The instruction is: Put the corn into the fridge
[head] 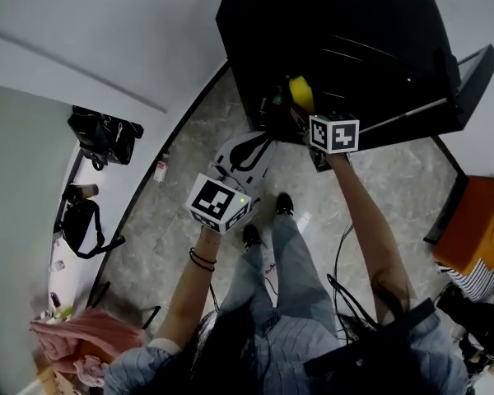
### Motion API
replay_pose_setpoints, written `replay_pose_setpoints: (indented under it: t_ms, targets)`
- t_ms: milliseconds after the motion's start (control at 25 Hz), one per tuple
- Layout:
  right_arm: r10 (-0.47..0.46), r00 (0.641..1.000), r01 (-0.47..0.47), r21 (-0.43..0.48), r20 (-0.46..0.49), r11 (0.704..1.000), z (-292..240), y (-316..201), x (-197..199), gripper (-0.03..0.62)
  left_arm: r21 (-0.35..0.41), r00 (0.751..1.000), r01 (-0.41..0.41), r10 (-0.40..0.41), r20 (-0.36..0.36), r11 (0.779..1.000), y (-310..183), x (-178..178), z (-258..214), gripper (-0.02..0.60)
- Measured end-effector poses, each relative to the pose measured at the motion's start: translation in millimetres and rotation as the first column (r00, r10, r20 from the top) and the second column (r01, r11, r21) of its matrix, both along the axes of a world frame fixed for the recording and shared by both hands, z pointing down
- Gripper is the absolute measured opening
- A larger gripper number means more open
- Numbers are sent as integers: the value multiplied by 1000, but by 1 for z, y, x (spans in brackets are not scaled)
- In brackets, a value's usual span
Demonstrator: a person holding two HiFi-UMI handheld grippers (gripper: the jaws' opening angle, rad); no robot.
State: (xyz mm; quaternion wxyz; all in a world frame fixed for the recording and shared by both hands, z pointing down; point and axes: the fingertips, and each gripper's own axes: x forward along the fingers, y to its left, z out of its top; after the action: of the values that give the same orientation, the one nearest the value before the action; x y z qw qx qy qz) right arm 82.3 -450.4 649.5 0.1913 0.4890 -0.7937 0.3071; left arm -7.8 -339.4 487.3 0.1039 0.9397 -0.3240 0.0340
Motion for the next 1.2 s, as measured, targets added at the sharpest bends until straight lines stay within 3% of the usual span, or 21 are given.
replay_pose_setpoints:
  t_ms: [280,520,920,1200]
  targets:
    - [-33,990,38,35,-134,999,2,-40,4,252,11,1000,16,-16,-4,1000,-12,-3,-3,20]
    - [-150,933,181,65,-327,981,4,-65,6,251,2,1000,15,-15,0,1000,-12,-3,2,20]
    - [-212,880,258,51,-425,965,25,-94,11,250,-16,1000,13,-12,16,1000,-17,-9,14,20]
    - [-208,877,247,36,-433,968,34,-105,7,250,-17,1000,20,-20,9,1000,-21,-11,14,20]
